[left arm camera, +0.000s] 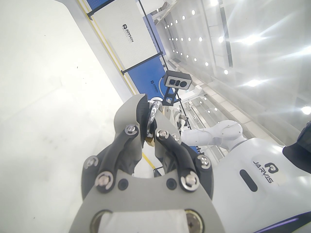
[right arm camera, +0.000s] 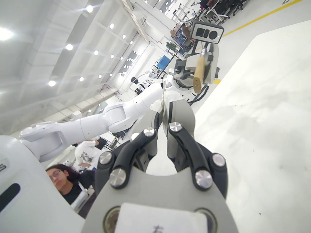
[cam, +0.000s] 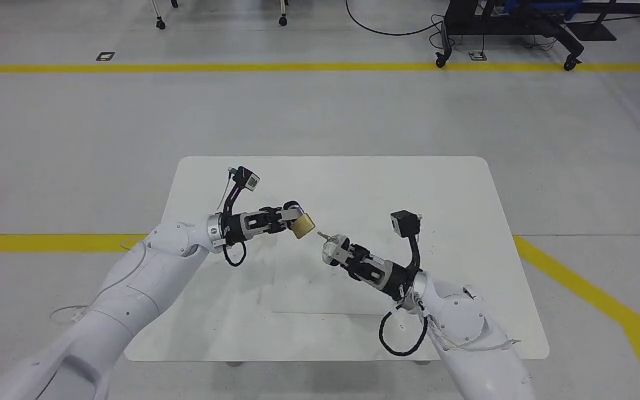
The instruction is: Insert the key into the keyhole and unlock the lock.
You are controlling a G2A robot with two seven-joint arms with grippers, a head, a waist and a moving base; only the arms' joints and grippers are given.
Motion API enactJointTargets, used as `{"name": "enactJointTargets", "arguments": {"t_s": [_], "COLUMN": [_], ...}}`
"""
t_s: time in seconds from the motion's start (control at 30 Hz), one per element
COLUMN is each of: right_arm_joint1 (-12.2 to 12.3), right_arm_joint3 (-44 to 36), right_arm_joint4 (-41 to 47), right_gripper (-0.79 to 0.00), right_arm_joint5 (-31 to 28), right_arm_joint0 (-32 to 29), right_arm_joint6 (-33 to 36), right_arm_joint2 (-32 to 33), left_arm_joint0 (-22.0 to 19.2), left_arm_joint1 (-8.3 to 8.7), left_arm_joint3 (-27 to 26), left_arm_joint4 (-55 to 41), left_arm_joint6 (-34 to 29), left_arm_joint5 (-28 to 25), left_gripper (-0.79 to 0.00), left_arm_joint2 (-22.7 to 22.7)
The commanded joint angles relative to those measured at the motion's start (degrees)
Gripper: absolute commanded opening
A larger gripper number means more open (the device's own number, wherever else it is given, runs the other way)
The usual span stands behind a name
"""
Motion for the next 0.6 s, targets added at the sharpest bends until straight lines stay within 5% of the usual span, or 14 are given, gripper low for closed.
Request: {"name": "enactJointTargets", "arguments": {"t_s": [0.0, 0.2, 0.57], "right_arm_joint1": [0.23, 0.68, 0.68], "right_arm_joint3": [-1.95, -6.46, -6.46], "right_arm_joint4": [-9.12, -31.6, -31.6], "right_gripper": [-0.785, -0.785, -0.785], "right_arm_joint5": [-1.29, 3.31, 3.31], "right_arm_joint0": [0.06, -0.81, -0.81], "right_arm_joint6": [-0.92, -6.8, -6.8], "right_arm_joint2": [0.38, 2.22, 2.22], "left_arm_joint0": [0.0, 0.0, 0.0], "left_arm_joint1": [0.0, 0.0, 0.0], "left_arm_joint3": [0.0, 0.0, 0.0], "left_arm_joint4": [0.0, 0.0, 0.0], "left_arm_joint6": [0.0, 0.0, 0.0], "left_arm_joint5": [0.0, 0.0, 0.0], "left_gripper": [-0.785, -0.785, -0.785], "left_arm_joint2": [0.0, 0.0, 0.0]}}
